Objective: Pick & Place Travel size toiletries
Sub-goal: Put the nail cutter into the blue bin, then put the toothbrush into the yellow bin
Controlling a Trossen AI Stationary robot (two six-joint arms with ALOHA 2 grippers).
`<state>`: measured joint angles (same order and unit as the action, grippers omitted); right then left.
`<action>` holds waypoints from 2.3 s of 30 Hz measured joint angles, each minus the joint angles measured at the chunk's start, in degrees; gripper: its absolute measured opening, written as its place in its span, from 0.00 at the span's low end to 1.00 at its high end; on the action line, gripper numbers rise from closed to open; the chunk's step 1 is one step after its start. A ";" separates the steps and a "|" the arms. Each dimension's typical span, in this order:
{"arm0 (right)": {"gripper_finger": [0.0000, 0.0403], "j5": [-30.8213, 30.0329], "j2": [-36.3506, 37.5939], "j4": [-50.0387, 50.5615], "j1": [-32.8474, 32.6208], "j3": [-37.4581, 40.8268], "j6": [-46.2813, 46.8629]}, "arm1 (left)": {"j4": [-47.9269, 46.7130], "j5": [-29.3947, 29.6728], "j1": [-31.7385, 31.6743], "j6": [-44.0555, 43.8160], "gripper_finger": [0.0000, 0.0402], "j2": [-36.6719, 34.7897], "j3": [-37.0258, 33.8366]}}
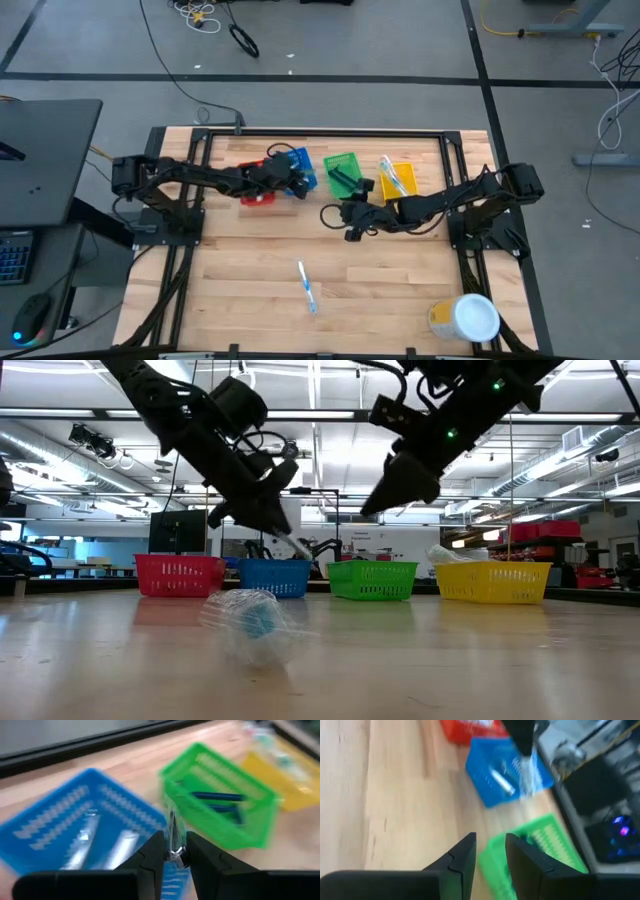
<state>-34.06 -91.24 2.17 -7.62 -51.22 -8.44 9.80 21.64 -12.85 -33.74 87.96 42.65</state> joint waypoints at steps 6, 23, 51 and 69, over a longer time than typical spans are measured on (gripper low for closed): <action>0.29 3.83 0.00 5.43 -0.31 0.01 5.83 | -5.83 3.61 -1.78 0.11 0.18 0.00 0.00; 0.29 15.60 0.00 -0.11 -0.18 0.00 9.79 | -4.94 1.84 -2.39 0.54 0.29 2.70 0.04; 0.42 23.77 -0.02 -2.01 -4.06 0.00 22.97 | -3.40 -23.67 19.58 36.65 0.44 -0.52 0.02; 0.42 23.73 -0.03 -4.23 -4.11 0.00 26.24 | 2.38 -23.68 29.48 45.79 0.62 14.91 0.20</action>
<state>-10.33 -91.27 -2.07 -11.73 -51.22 17.80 12.17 -2.05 16.63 12.05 102.87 42.85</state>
